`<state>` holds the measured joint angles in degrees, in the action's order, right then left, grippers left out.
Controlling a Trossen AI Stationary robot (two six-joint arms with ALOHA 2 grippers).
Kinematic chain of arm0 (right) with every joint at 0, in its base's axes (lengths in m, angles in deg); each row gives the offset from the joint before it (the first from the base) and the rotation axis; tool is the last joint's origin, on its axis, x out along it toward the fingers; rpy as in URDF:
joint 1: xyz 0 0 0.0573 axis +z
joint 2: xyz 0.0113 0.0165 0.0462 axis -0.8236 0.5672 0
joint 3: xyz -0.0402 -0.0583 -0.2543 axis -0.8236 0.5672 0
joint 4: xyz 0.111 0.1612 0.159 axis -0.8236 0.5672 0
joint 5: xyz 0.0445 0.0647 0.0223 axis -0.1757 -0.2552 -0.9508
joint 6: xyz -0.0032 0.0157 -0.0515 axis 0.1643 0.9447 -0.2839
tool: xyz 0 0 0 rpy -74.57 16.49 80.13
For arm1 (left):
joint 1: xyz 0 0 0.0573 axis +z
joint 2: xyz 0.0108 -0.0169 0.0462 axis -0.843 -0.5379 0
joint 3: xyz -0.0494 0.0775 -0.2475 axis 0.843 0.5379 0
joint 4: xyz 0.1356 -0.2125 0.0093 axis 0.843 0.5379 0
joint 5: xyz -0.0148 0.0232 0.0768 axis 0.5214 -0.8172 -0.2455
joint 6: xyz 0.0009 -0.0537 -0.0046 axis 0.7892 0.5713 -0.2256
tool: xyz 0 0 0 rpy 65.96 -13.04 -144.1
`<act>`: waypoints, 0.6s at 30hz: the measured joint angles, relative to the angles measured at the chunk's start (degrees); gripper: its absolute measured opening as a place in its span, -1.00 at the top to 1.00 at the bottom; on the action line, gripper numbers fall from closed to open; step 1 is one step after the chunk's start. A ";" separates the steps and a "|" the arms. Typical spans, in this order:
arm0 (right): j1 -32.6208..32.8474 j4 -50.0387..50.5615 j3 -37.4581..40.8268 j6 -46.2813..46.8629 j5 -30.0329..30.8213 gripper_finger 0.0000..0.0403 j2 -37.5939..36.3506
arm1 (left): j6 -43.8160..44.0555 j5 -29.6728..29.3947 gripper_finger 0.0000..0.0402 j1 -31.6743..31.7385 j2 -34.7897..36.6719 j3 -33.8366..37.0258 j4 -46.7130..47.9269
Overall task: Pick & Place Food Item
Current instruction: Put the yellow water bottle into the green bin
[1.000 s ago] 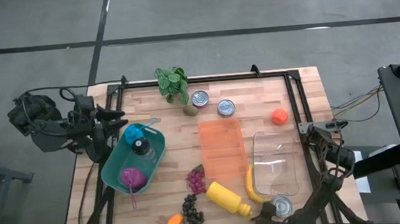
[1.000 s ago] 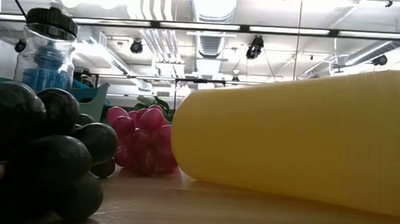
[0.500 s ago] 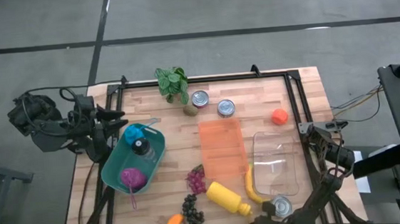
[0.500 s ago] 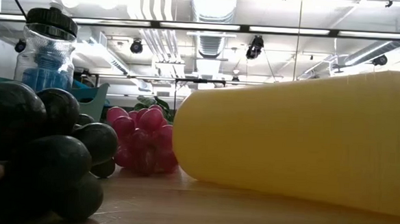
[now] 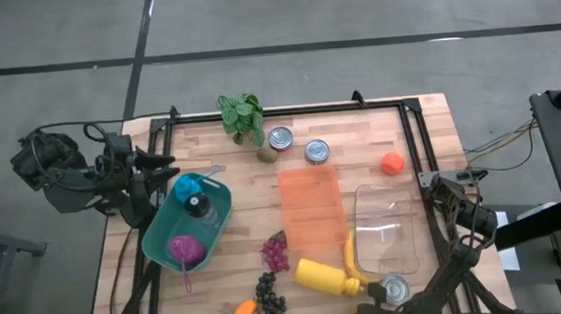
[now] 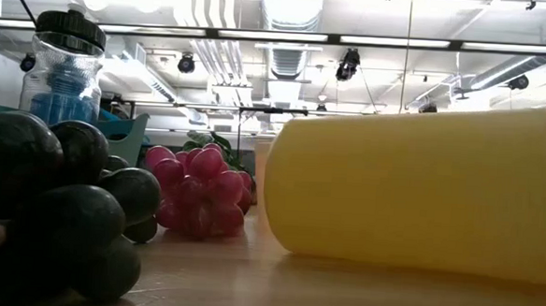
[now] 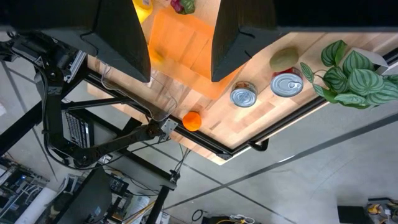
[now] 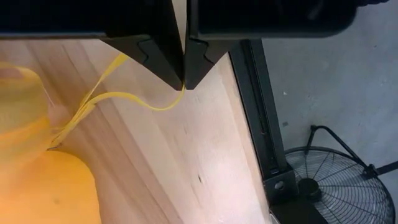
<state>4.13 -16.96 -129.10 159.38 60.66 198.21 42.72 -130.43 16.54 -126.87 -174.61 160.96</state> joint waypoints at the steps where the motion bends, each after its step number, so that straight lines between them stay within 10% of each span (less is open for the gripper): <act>1: 0.00 0.04 -0.12 -0.10 -0.05 0.96 0.00 | 0.00 0.00 0.14 -0.01 -0.01 0.00 0.01; 18: 0.02 0.67 -0.68 -10.09 6.55 0.96 -14.24 | -0.01 0.00 0.14 0.01 0.01 0.00 0.01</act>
<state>4.15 -16.28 -129.78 149.29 67.21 183.97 42.71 -130.43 16.56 -126.86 -174.61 160.97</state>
